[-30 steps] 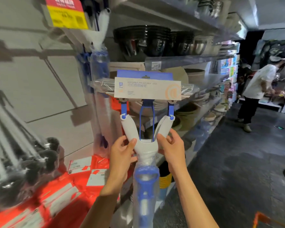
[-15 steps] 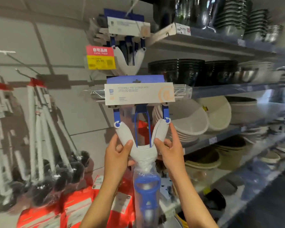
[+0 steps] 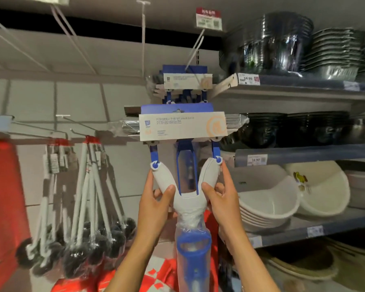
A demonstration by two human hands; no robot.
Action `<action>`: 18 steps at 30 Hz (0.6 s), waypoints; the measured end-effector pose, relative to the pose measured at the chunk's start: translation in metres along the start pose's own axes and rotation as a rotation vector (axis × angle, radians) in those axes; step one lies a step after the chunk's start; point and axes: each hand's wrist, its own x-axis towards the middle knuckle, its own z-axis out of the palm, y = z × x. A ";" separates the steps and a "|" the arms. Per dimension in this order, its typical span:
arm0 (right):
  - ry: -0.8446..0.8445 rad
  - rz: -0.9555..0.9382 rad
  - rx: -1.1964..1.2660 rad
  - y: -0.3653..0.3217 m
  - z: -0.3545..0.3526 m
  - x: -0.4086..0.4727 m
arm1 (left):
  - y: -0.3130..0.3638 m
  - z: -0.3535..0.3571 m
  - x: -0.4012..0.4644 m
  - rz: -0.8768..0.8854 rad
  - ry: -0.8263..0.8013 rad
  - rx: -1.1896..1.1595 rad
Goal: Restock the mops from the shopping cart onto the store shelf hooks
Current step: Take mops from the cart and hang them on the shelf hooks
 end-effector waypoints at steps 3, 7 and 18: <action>0.011 0.002 0.002 -0.002 -0.009 0.003 | 0.000 0.009 -0.003 -0.010 0.007 0.004; 0.035 0.007 -0.006 -0.004 -0.023 0.006 | 0.003 0.026 -0.006 -0.015 -0.014 -0.005; 0.063 -0.043 0.020 -0.034 -0.028 0.050 | 0.036 0.050 0.031 0.088 -0.041 -0.036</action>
